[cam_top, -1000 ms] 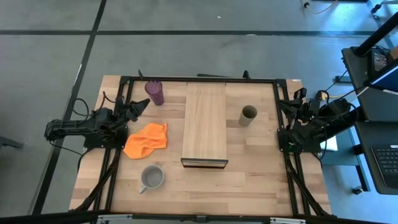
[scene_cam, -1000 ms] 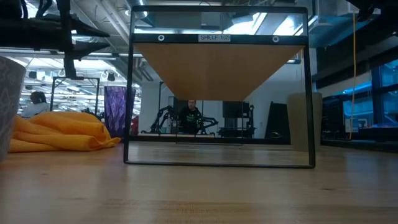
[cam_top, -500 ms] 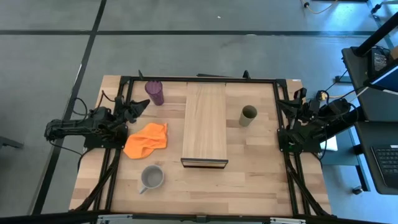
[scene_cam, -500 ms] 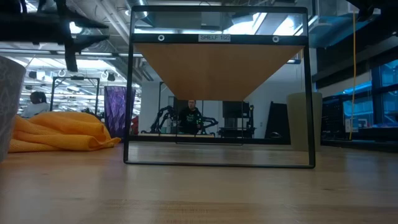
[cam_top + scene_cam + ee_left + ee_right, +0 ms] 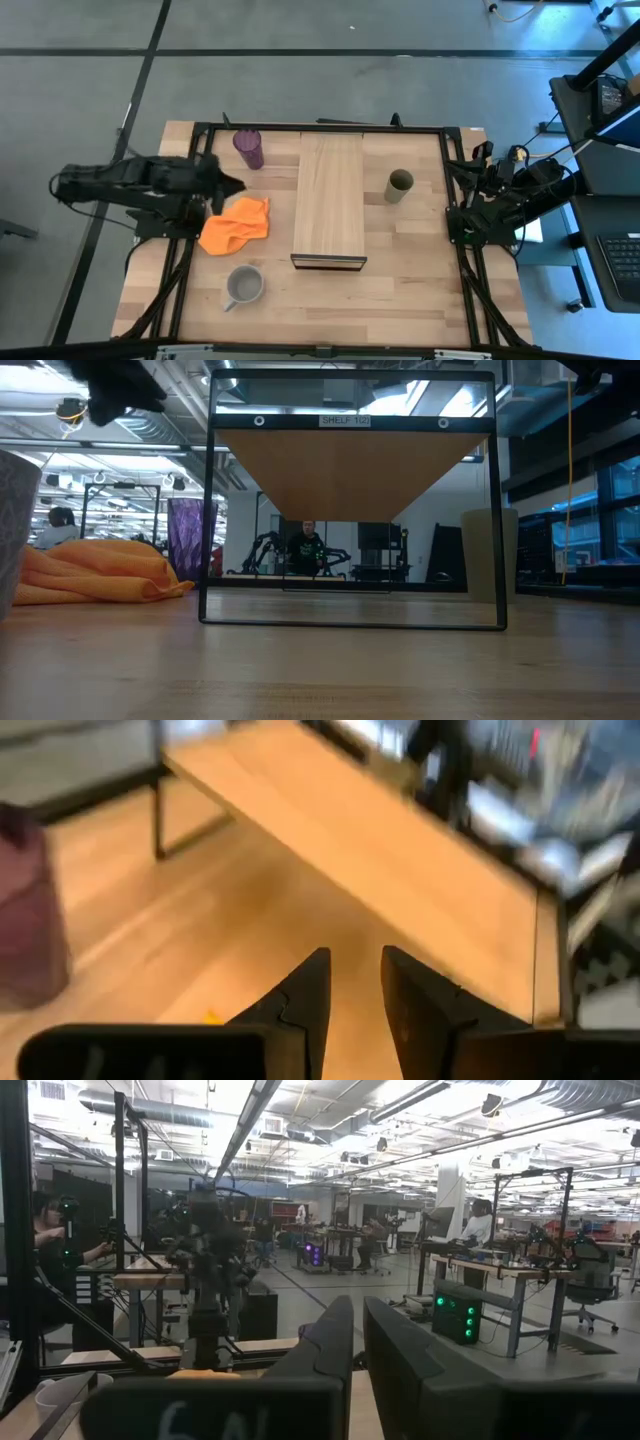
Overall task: Stack small to large cups/mugs on shelf
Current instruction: Put the gray mug on the shelf
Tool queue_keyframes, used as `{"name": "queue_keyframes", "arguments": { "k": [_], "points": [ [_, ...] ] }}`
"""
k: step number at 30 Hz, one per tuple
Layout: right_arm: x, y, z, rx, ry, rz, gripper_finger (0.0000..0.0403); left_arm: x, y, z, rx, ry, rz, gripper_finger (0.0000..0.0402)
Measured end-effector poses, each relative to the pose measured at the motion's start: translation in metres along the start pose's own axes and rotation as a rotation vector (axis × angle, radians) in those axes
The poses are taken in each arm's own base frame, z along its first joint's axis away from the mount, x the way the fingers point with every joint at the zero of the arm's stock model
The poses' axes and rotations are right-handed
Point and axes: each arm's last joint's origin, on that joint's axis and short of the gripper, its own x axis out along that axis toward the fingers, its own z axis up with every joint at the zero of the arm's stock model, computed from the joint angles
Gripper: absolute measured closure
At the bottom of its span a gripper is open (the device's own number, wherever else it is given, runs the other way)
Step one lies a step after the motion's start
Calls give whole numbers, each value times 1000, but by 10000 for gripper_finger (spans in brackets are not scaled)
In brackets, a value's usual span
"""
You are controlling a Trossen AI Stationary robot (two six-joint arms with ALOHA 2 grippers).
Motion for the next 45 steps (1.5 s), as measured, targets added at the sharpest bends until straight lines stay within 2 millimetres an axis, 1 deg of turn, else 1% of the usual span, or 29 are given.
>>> {"name": "queue_keyframes", "arguments": {
  "k": [4,8,10,14,19,24,29,35,45],
  "points": [
    [0,0,0,0,0,0,371,14,-24,6,135,257,62,315],
    [0,0,0,0,0,0,371,23,-44,-5,236,460,121,315],
    [0,0,0,0,0,0,371,27,-56,-15,256,508,111,316],
    [0,0,0,0,0,0,371,31,-84,-39,279,535,65,316],
    [0,0,0,-6,0,0,371,33,-106,-69,338,570,92,311],
    [0,0,0,-7,0,0,371,41,-116,-86,276,645,115,291],
    [0,0,0,-8,1,0,371,47,-127,-94,256,647,64,284],
    [0,0,0,-8,1,0,371,52,-130,-101,247,700,72,283],
    [0,0,0,-7,1,0,371,62,-133,-113,272,724,122,283]
  ]
}}
